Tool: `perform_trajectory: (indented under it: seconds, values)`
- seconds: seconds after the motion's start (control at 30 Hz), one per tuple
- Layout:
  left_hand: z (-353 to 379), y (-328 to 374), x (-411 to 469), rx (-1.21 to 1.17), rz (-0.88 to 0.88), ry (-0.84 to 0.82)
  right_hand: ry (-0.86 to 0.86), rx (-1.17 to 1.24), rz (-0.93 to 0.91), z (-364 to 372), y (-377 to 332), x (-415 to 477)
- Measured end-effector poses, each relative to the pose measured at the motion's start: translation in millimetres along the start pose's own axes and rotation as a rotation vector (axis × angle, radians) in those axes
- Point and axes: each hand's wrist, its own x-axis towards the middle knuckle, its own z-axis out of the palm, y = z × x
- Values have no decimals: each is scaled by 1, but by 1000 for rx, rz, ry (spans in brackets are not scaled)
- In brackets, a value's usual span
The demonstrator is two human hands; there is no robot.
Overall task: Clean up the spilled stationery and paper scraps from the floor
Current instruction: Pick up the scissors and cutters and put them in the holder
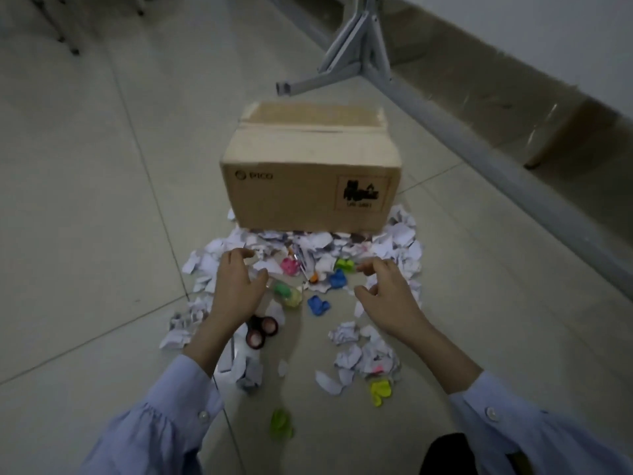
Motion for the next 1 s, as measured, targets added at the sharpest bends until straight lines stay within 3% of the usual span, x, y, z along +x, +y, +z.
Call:
perform_trajectory:
  seconds: [0.17, 0.3, 0.37, 0.63, 0.83, 1.0]
  values:
    - [21, -46, -5, 188, -16, -128, -104, 13, 31, 53, 10, 13]
    - [25, -64, -9, 396, 128, -455, -135, -38, -28, 87, 4, 29]
    - [25, -67, -12, 470, 173, -538, -131, -86, -82, 101, -1, 35]
    - [24, -55, -17, 850, 426, -535, -76, -446, -163, 145, -13, 46]
    - [20, -56, -12, 907, 488, -624, -82, -314, -85, 141, -13, 48]
    - [19, -57, -5, 788, 481, -700, -65, -143, -64, 134, -11, 45]
